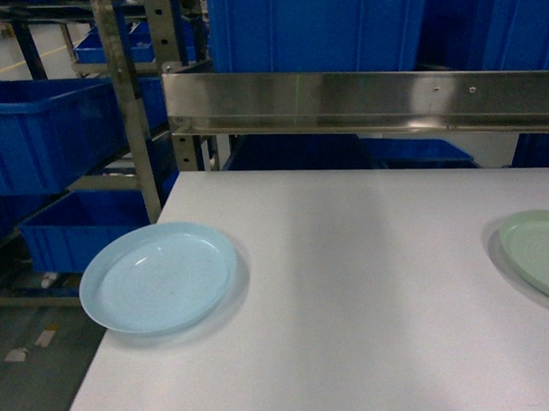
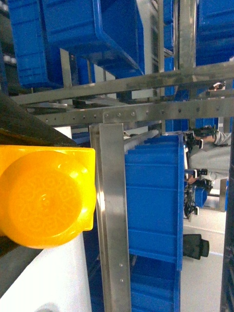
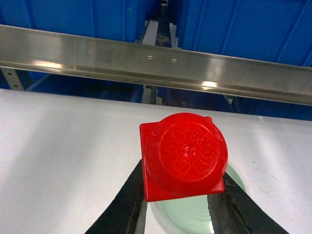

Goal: Sort and place red and yellow blocks in left bins

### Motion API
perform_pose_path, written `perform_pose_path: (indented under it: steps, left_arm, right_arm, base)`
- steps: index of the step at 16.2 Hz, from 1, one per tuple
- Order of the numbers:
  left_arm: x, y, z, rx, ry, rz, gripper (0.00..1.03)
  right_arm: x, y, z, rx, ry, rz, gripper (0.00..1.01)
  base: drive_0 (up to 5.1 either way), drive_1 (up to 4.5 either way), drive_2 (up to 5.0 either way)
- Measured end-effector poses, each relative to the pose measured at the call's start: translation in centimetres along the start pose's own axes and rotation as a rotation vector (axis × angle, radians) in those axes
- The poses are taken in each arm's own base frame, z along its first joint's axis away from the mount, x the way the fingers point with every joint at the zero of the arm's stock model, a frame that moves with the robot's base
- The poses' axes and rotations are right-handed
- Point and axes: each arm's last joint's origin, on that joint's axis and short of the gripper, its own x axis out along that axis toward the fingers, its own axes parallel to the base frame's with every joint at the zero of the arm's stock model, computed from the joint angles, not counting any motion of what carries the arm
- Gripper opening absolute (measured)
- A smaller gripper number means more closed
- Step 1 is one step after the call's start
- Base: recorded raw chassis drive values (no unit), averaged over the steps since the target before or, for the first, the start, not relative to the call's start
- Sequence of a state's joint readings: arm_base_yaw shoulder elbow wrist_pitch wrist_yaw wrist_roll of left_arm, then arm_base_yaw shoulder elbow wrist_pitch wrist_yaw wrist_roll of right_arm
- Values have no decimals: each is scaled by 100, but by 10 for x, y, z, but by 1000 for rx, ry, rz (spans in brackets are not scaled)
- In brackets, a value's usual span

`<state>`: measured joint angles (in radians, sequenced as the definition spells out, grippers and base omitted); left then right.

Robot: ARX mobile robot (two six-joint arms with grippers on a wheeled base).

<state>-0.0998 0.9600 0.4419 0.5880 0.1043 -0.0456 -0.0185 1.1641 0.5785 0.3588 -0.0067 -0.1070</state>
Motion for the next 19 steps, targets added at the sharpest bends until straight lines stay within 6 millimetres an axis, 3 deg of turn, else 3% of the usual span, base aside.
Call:
perform_pose_path:
  steps: [19]
  left_arm:
    - [0, 1, 0, 0, 0, 4, 27]
  right_arm:
    - [0, 0, 0, 0, 1, 0, 28]
  base:
    - [-468, 268, 268]
